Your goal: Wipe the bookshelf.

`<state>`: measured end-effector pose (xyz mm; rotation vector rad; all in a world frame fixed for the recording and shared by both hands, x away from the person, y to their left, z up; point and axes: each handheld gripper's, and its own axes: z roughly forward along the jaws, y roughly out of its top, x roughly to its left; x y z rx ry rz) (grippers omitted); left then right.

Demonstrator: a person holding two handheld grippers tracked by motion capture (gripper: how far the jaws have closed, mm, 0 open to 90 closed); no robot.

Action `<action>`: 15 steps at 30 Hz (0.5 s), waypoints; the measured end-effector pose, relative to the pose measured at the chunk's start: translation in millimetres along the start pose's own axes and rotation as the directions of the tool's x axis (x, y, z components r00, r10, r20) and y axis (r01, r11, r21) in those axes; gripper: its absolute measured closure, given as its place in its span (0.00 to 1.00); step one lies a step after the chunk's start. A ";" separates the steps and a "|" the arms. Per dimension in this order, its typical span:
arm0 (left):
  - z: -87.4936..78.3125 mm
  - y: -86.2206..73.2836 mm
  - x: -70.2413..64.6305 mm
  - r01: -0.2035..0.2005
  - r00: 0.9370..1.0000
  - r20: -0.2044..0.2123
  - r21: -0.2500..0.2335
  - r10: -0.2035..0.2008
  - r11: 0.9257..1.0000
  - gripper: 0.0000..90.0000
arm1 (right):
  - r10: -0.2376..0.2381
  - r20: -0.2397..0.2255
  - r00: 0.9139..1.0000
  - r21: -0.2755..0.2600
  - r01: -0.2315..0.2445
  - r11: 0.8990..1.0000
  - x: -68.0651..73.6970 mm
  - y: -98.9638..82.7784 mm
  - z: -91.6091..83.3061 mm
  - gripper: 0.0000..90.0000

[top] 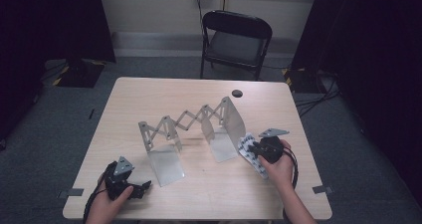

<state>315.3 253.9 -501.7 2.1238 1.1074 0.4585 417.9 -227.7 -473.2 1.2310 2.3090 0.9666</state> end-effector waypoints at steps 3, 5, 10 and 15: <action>0.0 0.0 0.0 0.000 1.000 0.000 0.000 0.000 1.000 0.00 | -0.019 -0.004 1.000 0.007 0.019 1.000 4.0 -9.2 -11.7 0.83; 0.0 0.0 0.0 0.000 1.000 0.000 0.000 0.000 1.000 0.00 | -0.022 -0.007 1.000 0.011 0.022 1.000 5.1 -11.6 -14.8 0.83; -0.1 -0.1 -0.1 0.000 1.000 -0.001 0.000 0.000 1.000 0.00 | -0.023 -0.031 0.999 0.019 0.024 1.000 9.3 -33.3 -37.4 0.81; -0.1 -0.1 -0.2 0.000 1.000 -0.001 0.000 0.000 1.000 0.00 | 0.000 -0.035 0.999 -0.044 -0.002 0.999 9.3 -33.0 -57.0 0.70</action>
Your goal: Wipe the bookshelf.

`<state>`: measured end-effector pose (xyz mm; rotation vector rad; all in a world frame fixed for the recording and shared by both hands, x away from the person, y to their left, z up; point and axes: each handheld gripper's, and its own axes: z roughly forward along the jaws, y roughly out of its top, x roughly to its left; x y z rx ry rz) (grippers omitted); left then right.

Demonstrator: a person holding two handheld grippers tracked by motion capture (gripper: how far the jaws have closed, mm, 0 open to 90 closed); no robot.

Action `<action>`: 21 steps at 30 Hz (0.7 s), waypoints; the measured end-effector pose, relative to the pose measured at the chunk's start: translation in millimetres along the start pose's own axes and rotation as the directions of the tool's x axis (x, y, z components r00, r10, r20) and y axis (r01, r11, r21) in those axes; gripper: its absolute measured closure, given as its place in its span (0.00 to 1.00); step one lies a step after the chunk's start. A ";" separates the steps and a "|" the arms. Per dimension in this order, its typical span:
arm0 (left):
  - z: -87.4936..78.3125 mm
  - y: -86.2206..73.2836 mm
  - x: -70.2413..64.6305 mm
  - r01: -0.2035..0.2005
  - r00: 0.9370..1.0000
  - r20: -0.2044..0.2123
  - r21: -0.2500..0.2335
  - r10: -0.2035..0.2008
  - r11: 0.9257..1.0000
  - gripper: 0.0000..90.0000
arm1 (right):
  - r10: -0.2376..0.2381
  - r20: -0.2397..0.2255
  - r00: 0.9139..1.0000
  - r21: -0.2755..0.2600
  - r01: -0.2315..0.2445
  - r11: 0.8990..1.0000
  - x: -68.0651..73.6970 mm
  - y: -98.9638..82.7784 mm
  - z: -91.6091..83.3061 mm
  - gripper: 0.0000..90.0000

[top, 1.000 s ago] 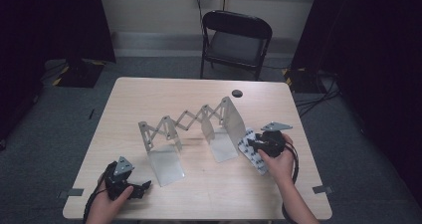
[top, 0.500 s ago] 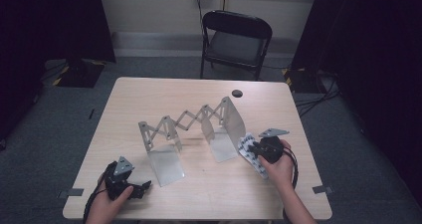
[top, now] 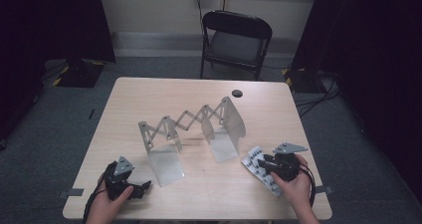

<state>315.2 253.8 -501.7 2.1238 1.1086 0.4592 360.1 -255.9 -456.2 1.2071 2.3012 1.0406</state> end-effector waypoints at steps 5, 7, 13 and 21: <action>0.0 0.0 0.0 0.000 1.000 0.000 0.000 0.000 1.000 0.00 | -0.008 0.001 1.000 -0.031 0.008 0.999 0.0 19.9 1.8 0.70; 0.0 0.0 0.0 0.000 1.000 0.000 0.000 0.000 1.000 0.00 | -0.010 -0.002 1.000 -0.027 0.010 1.000 0.6 22.3 5.7 0.72; 0.1 0.0 0.1 -0.001 1.000 0.001 0.000 0.001 1.000 0.00 | -0.002 -0.008 1.000 0.010 0.002 1.000 3.1 16.4 31.8 0.77; 0.1 0.0 0.1 -0.001 1.000 0.001 0.000 0.001 1.000 0.00 | -0.044 -0.005 0.999 0.035 0.044 0.998 8.5 3.5 24.0 0.78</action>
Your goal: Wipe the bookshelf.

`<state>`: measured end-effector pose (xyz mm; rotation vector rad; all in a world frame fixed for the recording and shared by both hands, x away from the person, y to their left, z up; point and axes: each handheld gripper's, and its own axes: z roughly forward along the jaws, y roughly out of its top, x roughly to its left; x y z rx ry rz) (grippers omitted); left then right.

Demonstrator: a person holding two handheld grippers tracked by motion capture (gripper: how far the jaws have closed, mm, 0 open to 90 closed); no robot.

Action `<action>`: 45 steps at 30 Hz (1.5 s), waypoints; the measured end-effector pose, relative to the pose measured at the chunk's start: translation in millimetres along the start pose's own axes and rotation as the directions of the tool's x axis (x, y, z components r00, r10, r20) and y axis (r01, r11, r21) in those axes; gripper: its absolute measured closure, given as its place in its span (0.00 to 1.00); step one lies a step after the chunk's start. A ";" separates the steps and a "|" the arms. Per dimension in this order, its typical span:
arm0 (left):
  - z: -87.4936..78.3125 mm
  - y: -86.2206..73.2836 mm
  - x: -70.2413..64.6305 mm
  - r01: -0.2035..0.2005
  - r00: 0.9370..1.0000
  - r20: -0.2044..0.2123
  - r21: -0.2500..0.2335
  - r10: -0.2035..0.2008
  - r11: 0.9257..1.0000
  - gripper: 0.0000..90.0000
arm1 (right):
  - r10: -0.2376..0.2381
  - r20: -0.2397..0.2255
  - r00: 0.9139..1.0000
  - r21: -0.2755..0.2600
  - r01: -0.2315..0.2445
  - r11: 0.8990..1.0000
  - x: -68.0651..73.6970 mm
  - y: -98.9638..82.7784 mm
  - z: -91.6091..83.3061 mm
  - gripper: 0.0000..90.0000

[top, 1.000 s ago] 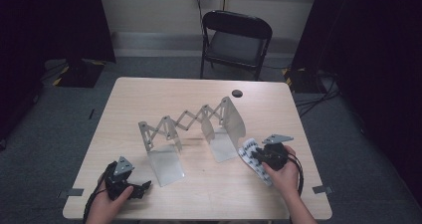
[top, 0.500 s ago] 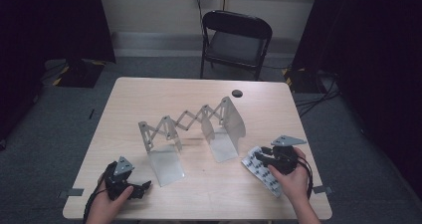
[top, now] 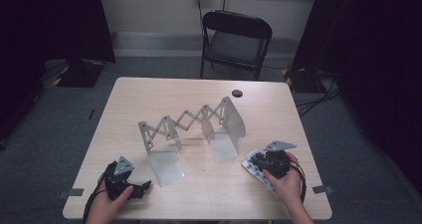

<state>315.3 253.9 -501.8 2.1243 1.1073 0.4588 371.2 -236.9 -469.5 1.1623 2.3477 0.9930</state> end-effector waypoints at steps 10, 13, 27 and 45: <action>0.0 0.0 -0.1 0.000 1.000 -0.001 0.000 0.000 1.000 0.00 | 0.017 -0.004 1.000 0.021 -0.017 1.000 2.0 -17.7 -17.1 0.76; 0.0 0.0 -0.1 0.000 1.000 0.000 0.000 0.000 1.000 0.00 | 0.004 0.007 1.000 0.013 -0.004 1.000 3.3 -16.3 -22.4 0.73; 0.0 -0.1 -0.3 0.002 1.000 -0.001 -0.002 -0.002 1.000 0.00 | -0.030 -0.006 1.000 -0.041 0.030 0.999 23.8 25.2 -31.6 0.61; -0.1 -0.2 -0.5 0.001 1.000 -0.002 -0.002 -0.001 1.000 0.00 | -0.090 -0.070 0.994 -0.056 0.086 0.995 61.4 67.7 -17.6 0.59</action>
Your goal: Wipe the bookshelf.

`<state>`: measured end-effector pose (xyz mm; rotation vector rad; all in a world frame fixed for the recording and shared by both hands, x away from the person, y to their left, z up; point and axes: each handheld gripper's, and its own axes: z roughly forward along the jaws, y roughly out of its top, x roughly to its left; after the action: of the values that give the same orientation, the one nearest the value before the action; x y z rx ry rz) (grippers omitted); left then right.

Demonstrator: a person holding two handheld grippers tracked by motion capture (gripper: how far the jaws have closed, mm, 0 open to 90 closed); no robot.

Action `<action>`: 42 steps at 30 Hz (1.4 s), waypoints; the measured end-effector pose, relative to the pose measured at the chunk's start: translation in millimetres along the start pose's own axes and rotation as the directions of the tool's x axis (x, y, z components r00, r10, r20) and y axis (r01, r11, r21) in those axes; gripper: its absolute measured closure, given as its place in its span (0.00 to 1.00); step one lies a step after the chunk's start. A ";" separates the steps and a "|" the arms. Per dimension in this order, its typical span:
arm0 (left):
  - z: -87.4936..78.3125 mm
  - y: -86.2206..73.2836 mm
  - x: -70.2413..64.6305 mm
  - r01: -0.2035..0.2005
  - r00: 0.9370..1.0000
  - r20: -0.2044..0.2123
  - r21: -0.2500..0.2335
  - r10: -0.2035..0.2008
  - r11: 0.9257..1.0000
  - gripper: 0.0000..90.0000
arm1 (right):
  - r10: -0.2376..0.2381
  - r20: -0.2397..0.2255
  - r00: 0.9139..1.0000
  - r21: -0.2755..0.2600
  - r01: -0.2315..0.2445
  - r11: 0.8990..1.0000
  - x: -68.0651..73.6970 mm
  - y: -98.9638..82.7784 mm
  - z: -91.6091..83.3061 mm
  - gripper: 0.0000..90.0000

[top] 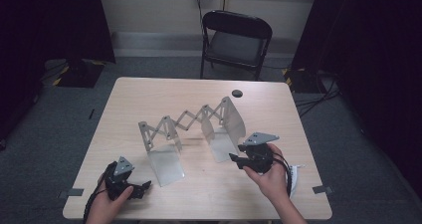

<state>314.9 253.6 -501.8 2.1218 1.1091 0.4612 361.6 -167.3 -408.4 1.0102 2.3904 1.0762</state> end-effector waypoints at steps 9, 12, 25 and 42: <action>0.0 0.0 0.0 0.001 1.000 0.000 0.000 -0.001 1.000 0.00 | -0.012 -0.015 1.000 -0.002 0.012 1.000 8.0 14.3 2.8 0.59; 0.1 0.1 0.1 0.001 1.000 0.001 0.000 -0.001 1.000 0.00 | -0.015 -0.022 1.000 -0.003 0.015 1.000 10.7 18.0 4.4 0.58; 0.1 0.1 0.1 0.000 1.000 0.002 0.001 0.000 1.000 0.00 | -0.038 -0.042 0.998 -0.021 0.037 0.999 22.4 38.4 10.8 0.57; 0.1 0.2 0.2 -0.001 1.000 0.002 0.002 0.001 1.000 0.00 | -0.040 -0.058 0.998 -0.017 0.039 0.999 31.1 55.9 27.5 0.57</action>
<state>315.1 253.7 -501.7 2.1236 1.1079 0.4582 381.3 -104.8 -384.9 0.9344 2.4329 1.1235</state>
